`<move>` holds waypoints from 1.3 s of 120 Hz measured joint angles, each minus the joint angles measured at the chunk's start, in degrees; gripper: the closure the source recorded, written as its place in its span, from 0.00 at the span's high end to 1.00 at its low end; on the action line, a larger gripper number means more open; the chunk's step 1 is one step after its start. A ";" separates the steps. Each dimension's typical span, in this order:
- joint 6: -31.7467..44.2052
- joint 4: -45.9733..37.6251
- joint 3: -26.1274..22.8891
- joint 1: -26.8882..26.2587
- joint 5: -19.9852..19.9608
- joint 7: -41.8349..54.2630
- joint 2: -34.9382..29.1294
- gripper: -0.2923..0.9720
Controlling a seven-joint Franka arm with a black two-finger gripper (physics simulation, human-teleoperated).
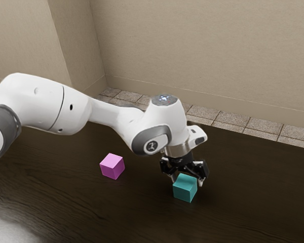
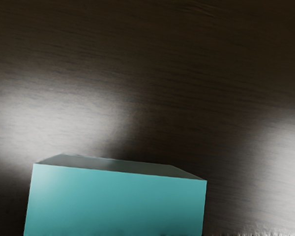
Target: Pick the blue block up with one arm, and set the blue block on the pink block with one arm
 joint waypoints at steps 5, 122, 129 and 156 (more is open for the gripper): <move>0.04 0.01 0.30 -0.21 -0.11 0.06 0.31 0.77; -3.59 3.99 5.82 -5.07 0.09 0.63 3.88 0.54; -4.10 4.06 5.82 -5.11 0.31 0.59 3.31 0.53; -8.87 -3.99 6.58 -4.44 -0.22 0.79 -11.42 0.52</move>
